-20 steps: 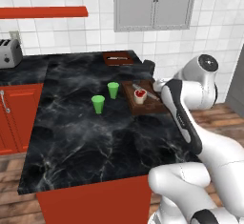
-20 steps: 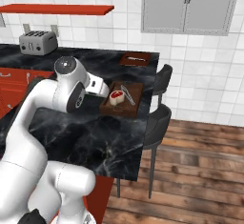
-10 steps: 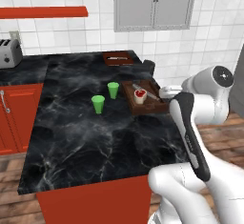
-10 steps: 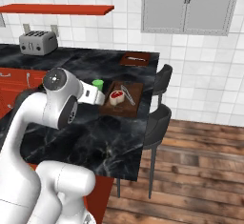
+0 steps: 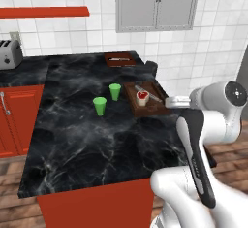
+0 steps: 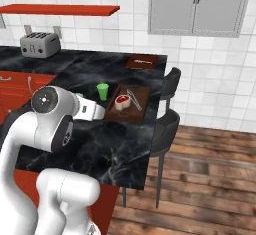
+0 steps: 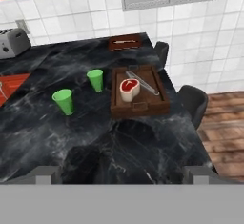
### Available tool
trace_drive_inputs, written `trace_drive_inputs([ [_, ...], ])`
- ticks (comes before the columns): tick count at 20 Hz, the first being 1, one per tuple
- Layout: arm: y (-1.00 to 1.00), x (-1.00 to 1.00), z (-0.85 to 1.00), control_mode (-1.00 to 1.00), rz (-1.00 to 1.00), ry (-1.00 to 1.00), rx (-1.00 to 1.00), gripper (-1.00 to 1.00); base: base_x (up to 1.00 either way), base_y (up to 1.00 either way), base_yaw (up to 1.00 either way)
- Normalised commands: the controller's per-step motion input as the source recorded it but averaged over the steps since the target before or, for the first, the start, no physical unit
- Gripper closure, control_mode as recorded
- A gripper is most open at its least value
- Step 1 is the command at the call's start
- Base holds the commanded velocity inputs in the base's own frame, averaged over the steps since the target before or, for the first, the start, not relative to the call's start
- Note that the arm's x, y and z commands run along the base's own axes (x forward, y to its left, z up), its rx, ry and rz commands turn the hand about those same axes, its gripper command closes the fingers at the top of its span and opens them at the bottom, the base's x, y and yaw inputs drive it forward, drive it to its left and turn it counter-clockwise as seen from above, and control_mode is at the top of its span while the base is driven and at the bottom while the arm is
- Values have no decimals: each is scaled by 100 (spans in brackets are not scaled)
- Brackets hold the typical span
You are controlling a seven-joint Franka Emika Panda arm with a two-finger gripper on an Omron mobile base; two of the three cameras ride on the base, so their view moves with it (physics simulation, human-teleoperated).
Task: Gather the onion and potato from the fridge and place them on a tray on the dining counter. Then gather the steak and fish from the fridge and place them on the other tray.
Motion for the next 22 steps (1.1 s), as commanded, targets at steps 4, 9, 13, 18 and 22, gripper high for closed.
trace_drive_inputs([
  [4,1,-31,16,-100,0,-4,-1,-100,0,0,0],
  [9,8,-43,17,-100,0,0,-3,-100,0,0,0],
  [13,14,-34,10,-100,0,-1,-3,-100,0,0,0],
  [18,3,-36,6,-100,0,-7,-2,-100,0,0,0],
  [22,0,-34,1,-100,0,-9,-1,-100,0,0,0],
])
